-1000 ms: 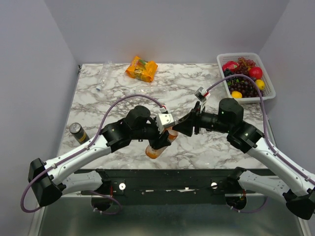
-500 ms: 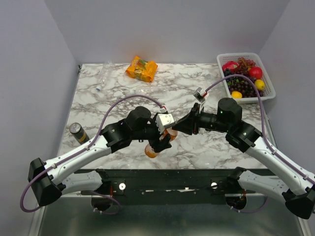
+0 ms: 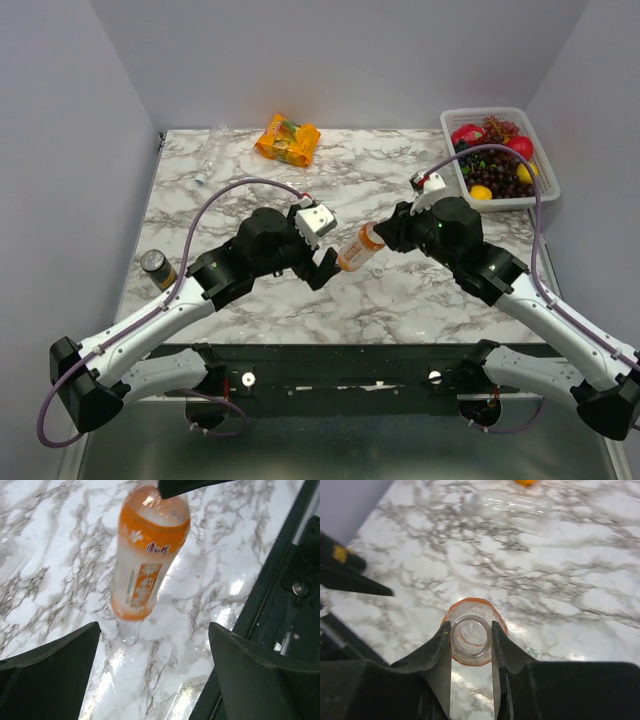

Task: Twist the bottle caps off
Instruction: Place the bottle without the bottle cap at the center of the board.

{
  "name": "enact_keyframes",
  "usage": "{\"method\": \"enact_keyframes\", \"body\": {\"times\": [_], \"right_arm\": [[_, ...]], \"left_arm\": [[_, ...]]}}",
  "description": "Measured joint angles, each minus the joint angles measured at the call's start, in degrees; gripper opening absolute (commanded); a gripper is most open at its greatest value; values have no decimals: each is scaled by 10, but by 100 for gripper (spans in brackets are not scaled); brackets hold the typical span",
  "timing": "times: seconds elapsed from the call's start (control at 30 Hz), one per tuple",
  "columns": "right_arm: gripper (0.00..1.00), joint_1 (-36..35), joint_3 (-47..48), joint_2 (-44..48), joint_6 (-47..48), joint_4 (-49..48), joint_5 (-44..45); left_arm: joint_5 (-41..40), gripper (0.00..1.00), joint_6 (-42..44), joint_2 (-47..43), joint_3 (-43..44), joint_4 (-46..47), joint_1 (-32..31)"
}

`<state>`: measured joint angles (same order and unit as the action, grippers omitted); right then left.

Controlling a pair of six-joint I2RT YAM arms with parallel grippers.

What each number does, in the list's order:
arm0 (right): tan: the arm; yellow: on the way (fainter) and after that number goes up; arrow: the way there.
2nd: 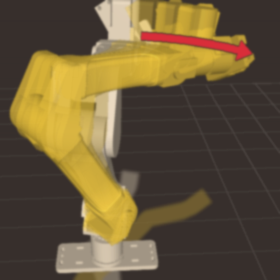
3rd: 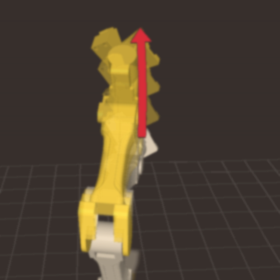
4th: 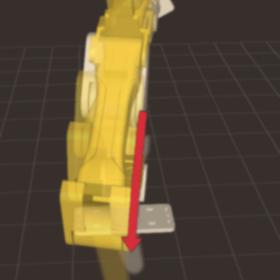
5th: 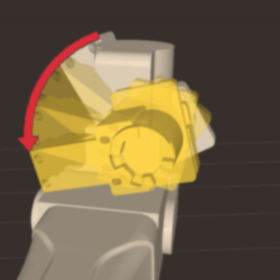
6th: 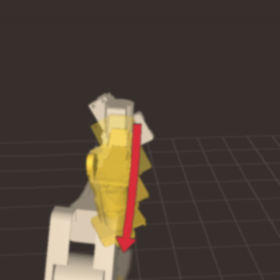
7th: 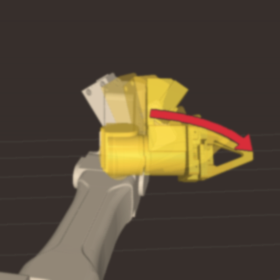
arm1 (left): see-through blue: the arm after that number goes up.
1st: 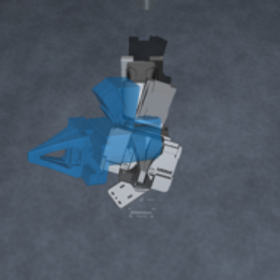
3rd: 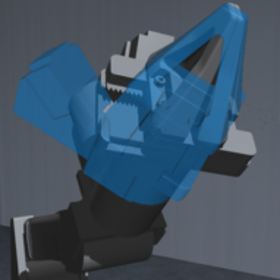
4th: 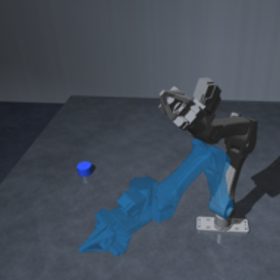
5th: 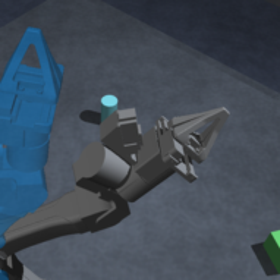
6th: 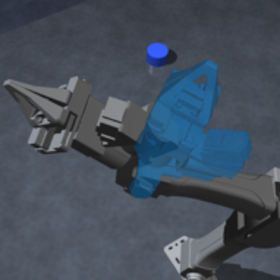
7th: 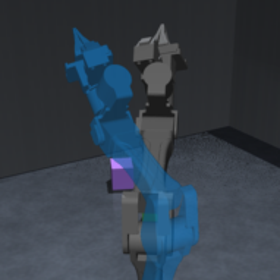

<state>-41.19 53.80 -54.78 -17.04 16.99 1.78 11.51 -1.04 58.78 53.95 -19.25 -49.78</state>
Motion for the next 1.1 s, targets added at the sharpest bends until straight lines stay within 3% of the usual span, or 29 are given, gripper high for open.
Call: {"method": "enact_keyframes", "body": {"times": [0.17, 0.4, 1.1], "right_arm": [[1, 0, 14, -56, 23, 16, 126], [1, 0, 21, -112, 51, 7, 233], [1, 0, 42, -180, 64, -46, 257]], "left_arm": [[-37, 99, -25, -11, -1, 9, 45], [-73, 99, -34, -20, -2, 9, 48], [-81, 99, -35, -20, -2, 7, 48]]}}
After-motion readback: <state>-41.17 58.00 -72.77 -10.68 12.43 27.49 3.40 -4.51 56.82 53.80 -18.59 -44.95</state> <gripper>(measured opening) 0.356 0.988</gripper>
